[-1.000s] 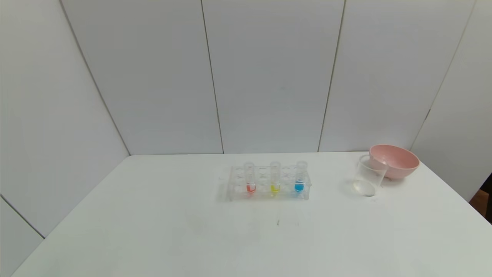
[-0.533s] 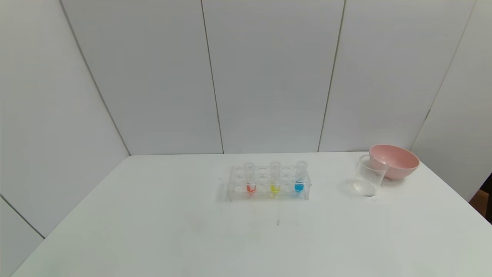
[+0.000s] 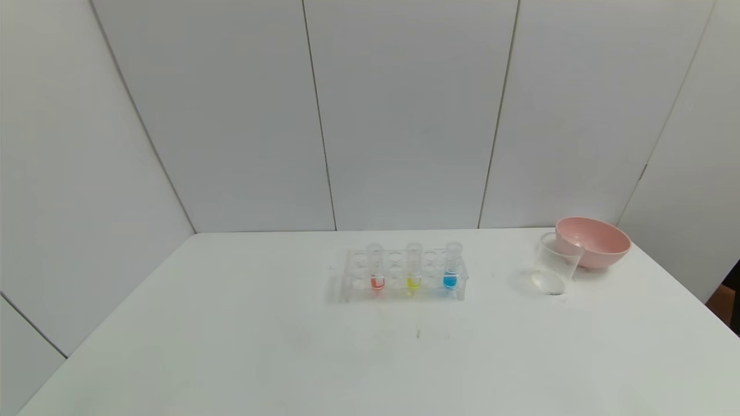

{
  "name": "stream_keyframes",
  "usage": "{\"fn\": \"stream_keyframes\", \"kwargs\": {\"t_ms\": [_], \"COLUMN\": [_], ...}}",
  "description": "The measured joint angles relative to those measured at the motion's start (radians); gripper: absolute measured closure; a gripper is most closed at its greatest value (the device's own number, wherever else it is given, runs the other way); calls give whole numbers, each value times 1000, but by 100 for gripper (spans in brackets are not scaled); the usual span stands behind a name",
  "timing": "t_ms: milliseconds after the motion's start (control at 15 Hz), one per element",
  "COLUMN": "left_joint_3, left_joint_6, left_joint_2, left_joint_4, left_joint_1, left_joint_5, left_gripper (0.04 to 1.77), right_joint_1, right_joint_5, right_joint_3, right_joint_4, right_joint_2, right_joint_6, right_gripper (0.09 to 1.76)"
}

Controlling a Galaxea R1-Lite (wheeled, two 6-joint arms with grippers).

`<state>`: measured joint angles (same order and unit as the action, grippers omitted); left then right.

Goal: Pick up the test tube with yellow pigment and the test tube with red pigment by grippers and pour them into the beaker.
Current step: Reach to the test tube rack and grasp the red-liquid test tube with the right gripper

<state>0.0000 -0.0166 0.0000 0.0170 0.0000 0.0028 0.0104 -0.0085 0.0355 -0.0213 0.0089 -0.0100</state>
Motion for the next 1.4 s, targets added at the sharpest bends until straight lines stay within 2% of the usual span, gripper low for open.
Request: {"fn": "stream_keyframes", "kwargs": {"t_ms": [333,733,1067,1200,1400], "left_joint_3": [0,0,0,0,0], "left_joint_6": [0,0,0,0,0], "left_joint_2": [0,0,0,0,0], "left_joint_4": [0,0,0,0,0], "left_joint_1": [0,0,0,0,0], "left_joint_5": [0,0,0,0,0], "left_gripper": [9,9,9,9,9], "right_joint_1": [8,13,34,107,350], "right_joint_5": [16,121,135,63,-140], "right_joint_3": [146,339,513,567,598], "right_joint_4": [13,33,181,203,237], "right_joint_2": [135,436,744,854,978], "right_joint_6": [-3,-5,-8,-6,24], "right_gripper": [14,14,14,14,14]}}
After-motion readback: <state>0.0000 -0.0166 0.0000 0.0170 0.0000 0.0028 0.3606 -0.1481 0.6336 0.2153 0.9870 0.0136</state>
